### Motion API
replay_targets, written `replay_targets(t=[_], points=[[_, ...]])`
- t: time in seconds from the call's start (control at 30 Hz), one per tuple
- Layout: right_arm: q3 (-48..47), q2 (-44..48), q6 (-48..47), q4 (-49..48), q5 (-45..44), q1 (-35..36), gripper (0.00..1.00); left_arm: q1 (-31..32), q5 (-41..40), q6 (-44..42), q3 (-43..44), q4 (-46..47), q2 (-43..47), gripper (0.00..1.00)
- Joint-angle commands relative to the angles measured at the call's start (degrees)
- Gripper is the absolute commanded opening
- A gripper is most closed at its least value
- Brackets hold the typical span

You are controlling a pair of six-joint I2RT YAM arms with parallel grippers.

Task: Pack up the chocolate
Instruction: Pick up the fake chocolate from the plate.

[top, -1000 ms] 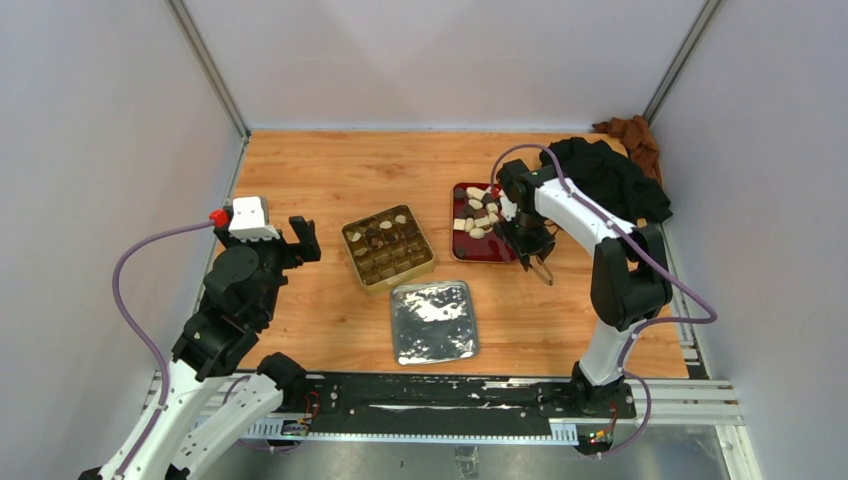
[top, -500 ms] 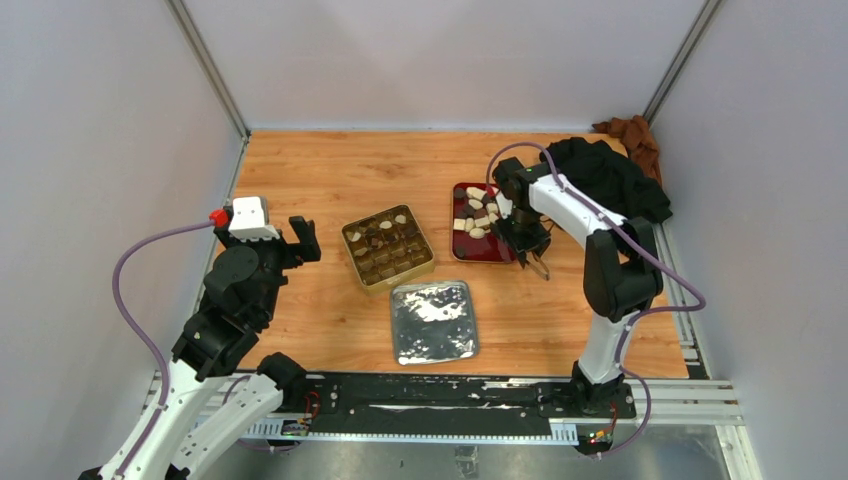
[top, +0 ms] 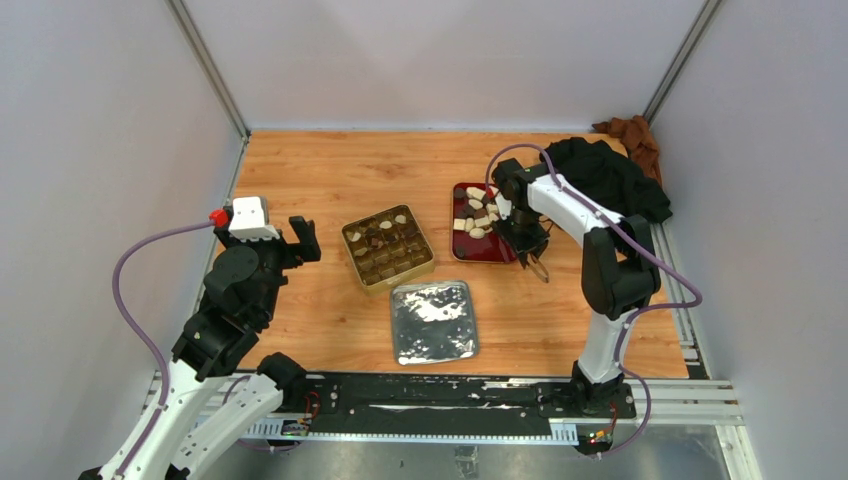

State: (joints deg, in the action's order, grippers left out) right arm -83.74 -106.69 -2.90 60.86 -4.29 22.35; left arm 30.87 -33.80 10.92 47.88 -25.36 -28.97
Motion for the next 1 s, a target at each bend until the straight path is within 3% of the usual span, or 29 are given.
replay_targets(t=[0.0, 0.43, 0.53, 0.97], points=[[-1.1, 1.1, -0.7, 1.3, 0.5, -0.6, 0.32, 0.0, -0.7, -0.1, -0.6, 1.3, 0.0, 1.0], [0.4, 4.9, 0.1, 1.8, 0.6, -0.5, 0.25, 0.0, -0.5, 0.0, -0.6, 1.4, 0.3, 1.0], [0.6, 5.0, 0.0, 1.9, 0.7, -0.5, 0.19, -0.1, -0.4, 0.0, -0.6, 1.3, 0.3, 1.0], [-0.1, 6.4, 0.7, 1.9, 1.5, 1.2, 0.19, 0.0, -0.5, 0.0, -0.6, 1.4, 0.1, 1.0]])
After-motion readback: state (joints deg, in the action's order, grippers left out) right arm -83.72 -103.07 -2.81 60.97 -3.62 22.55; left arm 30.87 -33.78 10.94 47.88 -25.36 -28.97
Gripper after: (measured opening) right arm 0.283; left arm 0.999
